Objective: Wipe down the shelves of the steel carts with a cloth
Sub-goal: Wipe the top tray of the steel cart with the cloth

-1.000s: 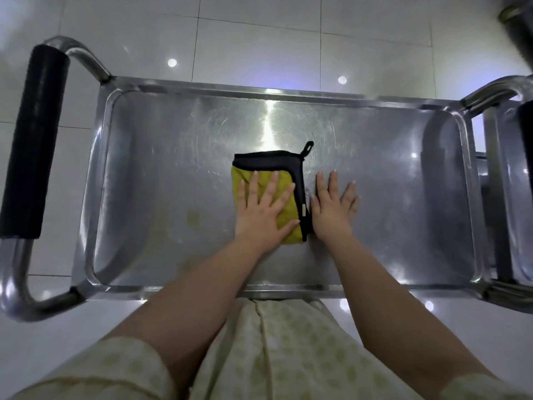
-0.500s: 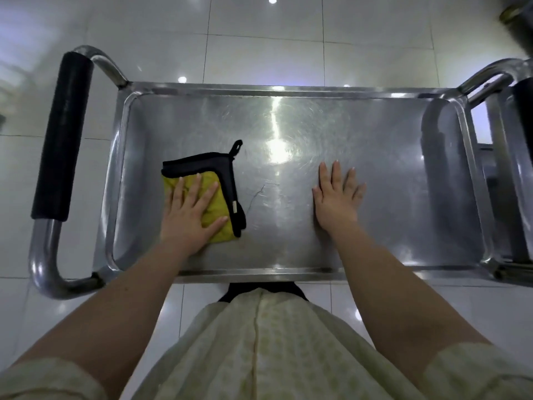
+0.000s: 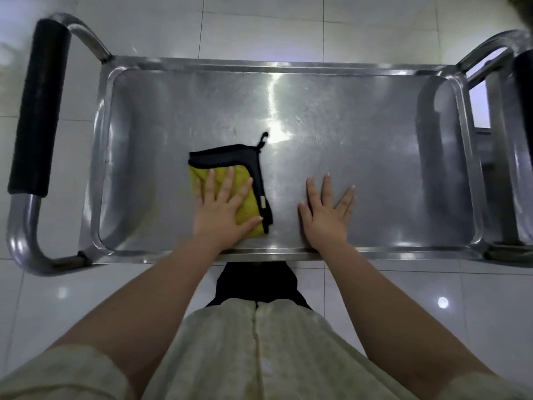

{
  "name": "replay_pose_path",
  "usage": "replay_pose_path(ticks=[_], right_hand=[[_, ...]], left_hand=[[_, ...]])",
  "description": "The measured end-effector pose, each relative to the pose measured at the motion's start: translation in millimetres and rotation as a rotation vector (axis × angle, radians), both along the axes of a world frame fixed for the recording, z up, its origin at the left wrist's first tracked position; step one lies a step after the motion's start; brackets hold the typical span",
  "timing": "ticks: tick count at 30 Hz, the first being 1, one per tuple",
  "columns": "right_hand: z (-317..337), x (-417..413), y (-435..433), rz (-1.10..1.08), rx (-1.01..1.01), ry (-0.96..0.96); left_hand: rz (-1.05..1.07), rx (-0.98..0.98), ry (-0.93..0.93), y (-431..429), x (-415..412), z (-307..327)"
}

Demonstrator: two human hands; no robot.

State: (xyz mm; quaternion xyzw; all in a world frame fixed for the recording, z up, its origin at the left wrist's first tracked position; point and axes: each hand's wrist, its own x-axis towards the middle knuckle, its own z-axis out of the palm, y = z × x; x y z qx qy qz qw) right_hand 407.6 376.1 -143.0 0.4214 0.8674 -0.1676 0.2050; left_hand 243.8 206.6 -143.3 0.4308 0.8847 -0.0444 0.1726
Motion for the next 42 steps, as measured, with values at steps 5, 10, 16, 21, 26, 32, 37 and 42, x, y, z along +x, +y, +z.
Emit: replay_pose_path(ticks=[5,10,16,21,26,32,37,42], right_hand=[[-5,8,4,0.026,-0.022,0.062],[-11,12,1,0.042,0.058,0.044],[-13,10,-4,0.055,0.085,0.041],[-13,10,-4,0.049,0.086,0.042],[-11,11,1,0.052,0.036,0.079],[-9,13,7,0.037,-0.007,0.105],[-8,12,5,0.047,-0.013,0.097],[-10,13,2,0.090,0.050,0.047]], left_hand=[[-0.156,-0.029,-0.033,51,86,-1],[-0.093,0.036,-0.059,23,61,-2],[0.204,-0.001,0.037,-71,-15,1],[0.282,-0.068,0.072,-66,-12,0],[0.061,-0.042,-0.022,8,48,2],[-0.051,0.006,-0.055,60,91,-3],[0.056,0.064,-0.051,27,63,-2],[0.282,0.029,-0.023,-41,11,-2]])
